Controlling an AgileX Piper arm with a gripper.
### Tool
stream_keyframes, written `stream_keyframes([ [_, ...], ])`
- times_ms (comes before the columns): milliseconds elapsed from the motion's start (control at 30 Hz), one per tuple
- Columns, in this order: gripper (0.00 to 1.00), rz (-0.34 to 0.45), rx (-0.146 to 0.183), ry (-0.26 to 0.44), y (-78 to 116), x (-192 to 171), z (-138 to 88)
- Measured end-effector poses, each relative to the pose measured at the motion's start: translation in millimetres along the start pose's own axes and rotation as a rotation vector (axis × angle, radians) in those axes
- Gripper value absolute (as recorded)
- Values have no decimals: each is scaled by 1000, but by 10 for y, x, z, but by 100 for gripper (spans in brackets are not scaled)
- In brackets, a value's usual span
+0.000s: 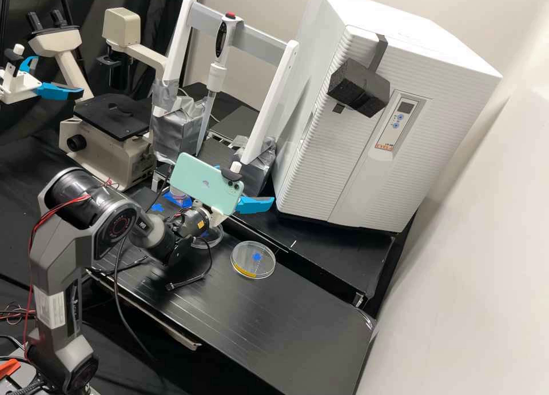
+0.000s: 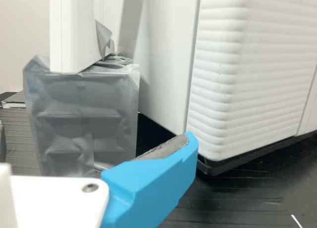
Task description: Close the lid
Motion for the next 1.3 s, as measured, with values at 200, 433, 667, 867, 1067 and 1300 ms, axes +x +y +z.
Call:
stream_keyframes([
  [200, 100, 0, 0, 0, 0, 0, 0],
  [433, 100, 8, -6, -7, 13, -47, 65],
  [667, 100, 91, -2, -15, 225, -397, 271],
  [867, 100, 192, 5, -16, 455, -836, 474],
  [1067, 100, 215, 1, -79, 578, -1158, 664],
  [1300, 100, 212, 3, -152, 585, -1382, 796],
])
